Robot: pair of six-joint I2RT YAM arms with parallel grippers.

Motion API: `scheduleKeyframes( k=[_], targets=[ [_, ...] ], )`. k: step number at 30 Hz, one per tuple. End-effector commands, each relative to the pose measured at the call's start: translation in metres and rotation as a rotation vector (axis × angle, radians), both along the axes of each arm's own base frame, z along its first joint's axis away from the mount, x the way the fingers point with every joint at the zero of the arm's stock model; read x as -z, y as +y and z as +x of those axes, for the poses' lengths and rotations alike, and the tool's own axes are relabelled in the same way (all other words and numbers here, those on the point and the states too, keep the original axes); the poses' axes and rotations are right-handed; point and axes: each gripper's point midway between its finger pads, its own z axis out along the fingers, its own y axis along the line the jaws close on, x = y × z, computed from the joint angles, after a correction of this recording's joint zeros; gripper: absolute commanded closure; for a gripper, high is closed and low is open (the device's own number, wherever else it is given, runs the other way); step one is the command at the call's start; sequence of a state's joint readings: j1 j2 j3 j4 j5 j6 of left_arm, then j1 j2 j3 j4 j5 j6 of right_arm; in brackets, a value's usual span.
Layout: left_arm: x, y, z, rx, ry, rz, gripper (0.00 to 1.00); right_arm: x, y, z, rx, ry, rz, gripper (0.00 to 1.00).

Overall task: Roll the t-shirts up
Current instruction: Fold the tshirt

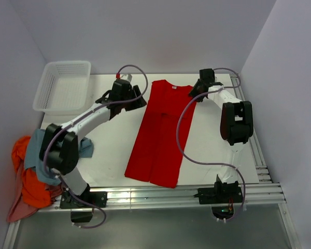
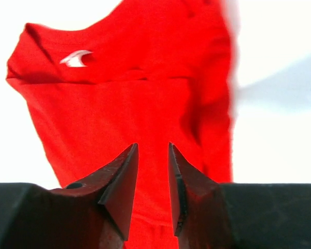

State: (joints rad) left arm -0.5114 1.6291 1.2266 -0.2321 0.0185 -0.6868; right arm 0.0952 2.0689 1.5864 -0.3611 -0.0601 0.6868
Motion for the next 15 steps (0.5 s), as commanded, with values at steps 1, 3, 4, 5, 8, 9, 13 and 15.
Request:
scheduleKeyframes(
  k=[1, 3, 4, 5, 8, 9, 13, 15],
  targets=[
    [-0.015, -0.012, 0.051, 0.073, -0.089, -0.049, 0.42, -0.012, -0.020, 0.000, 0.045, -0.038, -0.011, 0.62],
    [-0.008, -0.018, 0.079, 0.078, -0.099, -0.052, 0.42, -0.009, -0.024, -0.002, 0.054, -0.026, -0.021, 0.60],
    [-0.008, -0.018, 0.089, 0.088, -0.119, -0.043, 0.42, -0.007, -0.024, -0.003, 0.056, -0.016, -0.024, 0.59],
    [-0.004, -0.023, 0.104, 0.092, -0.126, -0.037, 0.43, -0.002, -0.025, -0.003, 0.061, -0.004, -0.027, 0.59],
    [0.008, -0.038, 0.129, 0.148, -0.143, -0.022, 0.55, 0.003, -0.027, -0.001, 0.076, 0.014, -0.036, 0.62],
    [0.012, -0.040, 0.136, 0.152, -0.147, -0.013, 0.56, 0.007, -0.027, -0.003, 0.077, 0.028, -0.037, 0.62],
    [0.024, -0.051, 0.158, 0.186, -0.165, -0.022, 0.56, 0.012, -0.026, -0.001, 0.077, 0.032, -0.024, 0.64],
    [0.026, -0.056, 0.168, 0.192, -0.180, -0.042, 0.55, 0.011, -0.025, -0.001, 0.077, 0.030, -0.021, 0.64]
  ],
)
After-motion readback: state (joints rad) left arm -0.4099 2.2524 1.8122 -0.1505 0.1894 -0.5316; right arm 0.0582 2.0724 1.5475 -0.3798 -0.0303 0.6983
